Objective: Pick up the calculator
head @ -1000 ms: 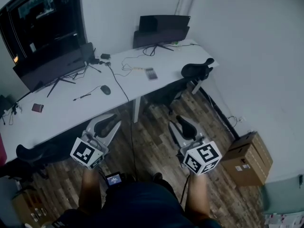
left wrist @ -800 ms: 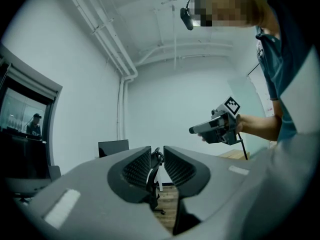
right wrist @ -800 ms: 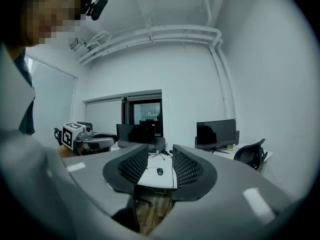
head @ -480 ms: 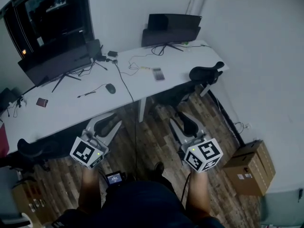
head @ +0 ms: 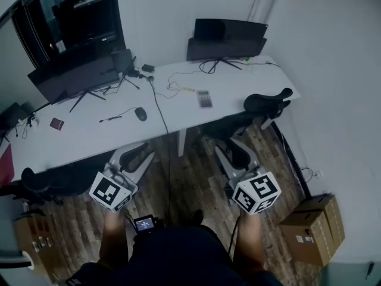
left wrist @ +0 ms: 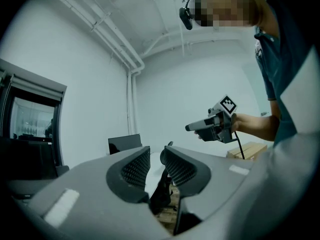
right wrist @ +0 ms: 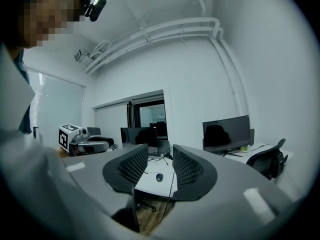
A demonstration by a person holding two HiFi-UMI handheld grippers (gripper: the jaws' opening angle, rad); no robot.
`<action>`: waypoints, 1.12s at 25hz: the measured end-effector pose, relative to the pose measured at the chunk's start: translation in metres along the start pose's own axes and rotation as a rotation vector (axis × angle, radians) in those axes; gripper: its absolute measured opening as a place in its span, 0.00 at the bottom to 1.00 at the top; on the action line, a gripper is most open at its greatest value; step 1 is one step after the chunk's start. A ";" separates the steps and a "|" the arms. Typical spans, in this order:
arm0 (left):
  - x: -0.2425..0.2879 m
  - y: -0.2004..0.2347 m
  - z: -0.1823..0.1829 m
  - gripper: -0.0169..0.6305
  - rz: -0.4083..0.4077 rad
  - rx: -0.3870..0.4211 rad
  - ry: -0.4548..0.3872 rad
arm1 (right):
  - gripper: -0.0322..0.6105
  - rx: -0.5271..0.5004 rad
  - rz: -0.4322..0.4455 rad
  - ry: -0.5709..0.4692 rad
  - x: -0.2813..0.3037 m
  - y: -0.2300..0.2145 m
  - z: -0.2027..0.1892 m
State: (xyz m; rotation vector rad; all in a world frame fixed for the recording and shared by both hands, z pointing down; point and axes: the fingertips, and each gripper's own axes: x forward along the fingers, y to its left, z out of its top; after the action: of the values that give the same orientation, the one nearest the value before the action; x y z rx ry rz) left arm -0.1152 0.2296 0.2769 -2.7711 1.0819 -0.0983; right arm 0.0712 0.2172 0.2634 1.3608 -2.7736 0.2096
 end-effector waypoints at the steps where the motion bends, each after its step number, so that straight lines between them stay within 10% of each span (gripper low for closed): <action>1: 0.006 0.001 -0.001 0.16 0.008 -0.001 0.004 | 0.26 0.002 0.008 0.003 0.003 -0.007 0.000; 28: 0.158 -0.011 0.000 0.16 0.074 0.031 0.075 | 0.26 0.073 0.087 -0.010 0.018 -0.168 0.002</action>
State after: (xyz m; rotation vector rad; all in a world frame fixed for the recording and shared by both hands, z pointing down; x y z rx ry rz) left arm 0.0082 0.1304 0.2791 -2.7160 1.1897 -0.2102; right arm 0.1933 0.1015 0.2798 1.2607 -2.8631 0.3110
